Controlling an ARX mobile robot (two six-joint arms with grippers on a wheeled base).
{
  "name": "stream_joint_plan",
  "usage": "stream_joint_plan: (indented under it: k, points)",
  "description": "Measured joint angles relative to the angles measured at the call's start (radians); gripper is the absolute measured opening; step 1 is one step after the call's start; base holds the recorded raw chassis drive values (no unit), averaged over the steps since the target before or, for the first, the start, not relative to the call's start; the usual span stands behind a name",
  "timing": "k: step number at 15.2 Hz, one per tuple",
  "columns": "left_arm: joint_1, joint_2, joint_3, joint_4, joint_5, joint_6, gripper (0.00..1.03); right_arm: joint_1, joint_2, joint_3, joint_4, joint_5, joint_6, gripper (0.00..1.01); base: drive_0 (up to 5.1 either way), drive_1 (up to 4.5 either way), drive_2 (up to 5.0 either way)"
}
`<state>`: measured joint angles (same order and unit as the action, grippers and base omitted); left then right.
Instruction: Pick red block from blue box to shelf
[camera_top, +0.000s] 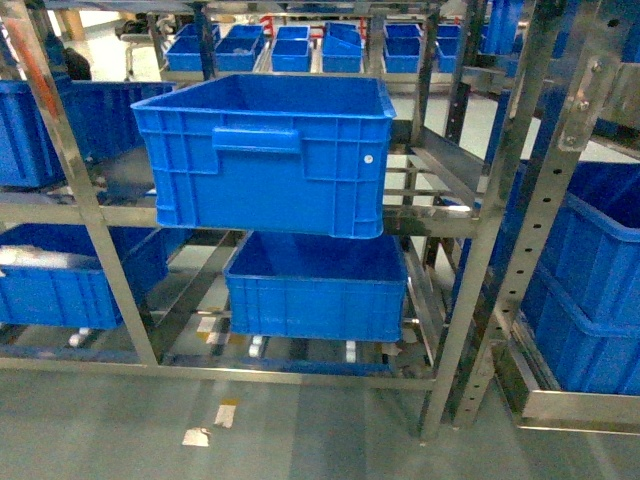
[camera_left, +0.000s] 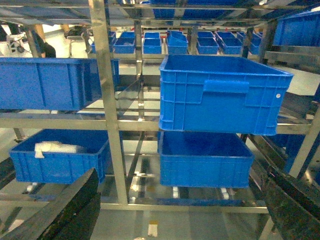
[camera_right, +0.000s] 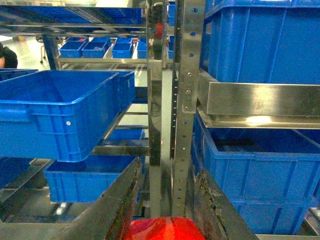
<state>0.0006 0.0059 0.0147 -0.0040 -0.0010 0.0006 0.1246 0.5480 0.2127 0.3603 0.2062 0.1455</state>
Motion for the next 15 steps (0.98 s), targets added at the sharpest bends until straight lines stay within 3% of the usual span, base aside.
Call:
stream_joint_plan:
  k: [6,10,15]
  points:
    - [0.0,0.0,0.0,0.001,0.0,0.0,0.98,0.0,0.0,0.0,-0.001,0.005,0.0,0.27,-4.1,3.44,0.9]
    - [0.0,0.0,0.0,0.001,0.0,0.0,0.98,0.0,0.0,0.0,0.0,0.001,0.0,0.27,0.0,0.0,0.0]
    - [0.0,0.0,0.0,0.002,0.0,0.0,0.98,0.0,0.0,0.0,0.0,0.002,0.0,0.27,0.1,3.96,-3.8]
